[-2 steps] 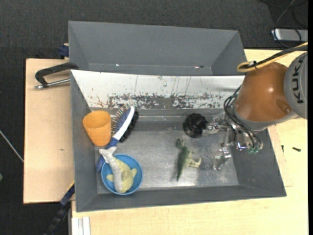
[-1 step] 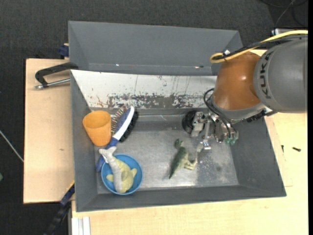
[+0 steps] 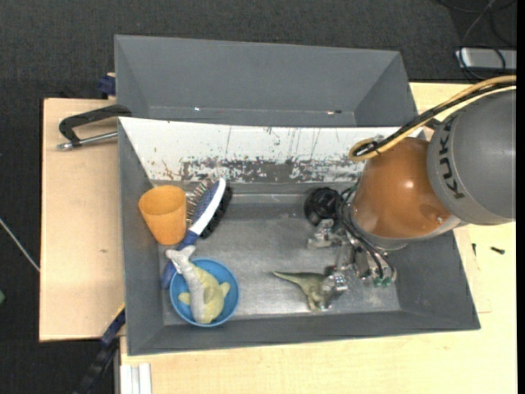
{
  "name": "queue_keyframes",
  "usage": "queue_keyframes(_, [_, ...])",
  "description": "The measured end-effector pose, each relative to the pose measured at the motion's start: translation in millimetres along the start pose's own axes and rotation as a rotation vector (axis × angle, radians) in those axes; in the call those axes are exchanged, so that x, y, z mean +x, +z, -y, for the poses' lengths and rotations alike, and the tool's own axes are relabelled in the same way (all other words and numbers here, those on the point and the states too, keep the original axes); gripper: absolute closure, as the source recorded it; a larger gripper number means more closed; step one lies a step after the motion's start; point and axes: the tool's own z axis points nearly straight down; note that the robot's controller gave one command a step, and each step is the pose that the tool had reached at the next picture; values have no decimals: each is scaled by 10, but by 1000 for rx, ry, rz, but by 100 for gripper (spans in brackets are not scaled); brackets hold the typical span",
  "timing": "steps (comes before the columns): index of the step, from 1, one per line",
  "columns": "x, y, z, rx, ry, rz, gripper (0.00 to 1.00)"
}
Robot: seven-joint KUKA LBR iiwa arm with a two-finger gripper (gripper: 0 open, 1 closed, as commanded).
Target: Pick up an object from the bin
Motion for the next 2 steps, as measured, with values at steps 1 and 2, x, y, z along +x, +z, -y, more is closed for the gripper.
queue_keyframes(1, [-313,-401,-89,-4,-212,-9,0])
queue_keyframes(2, [4,-120,-107,-7,-613,-9,0])
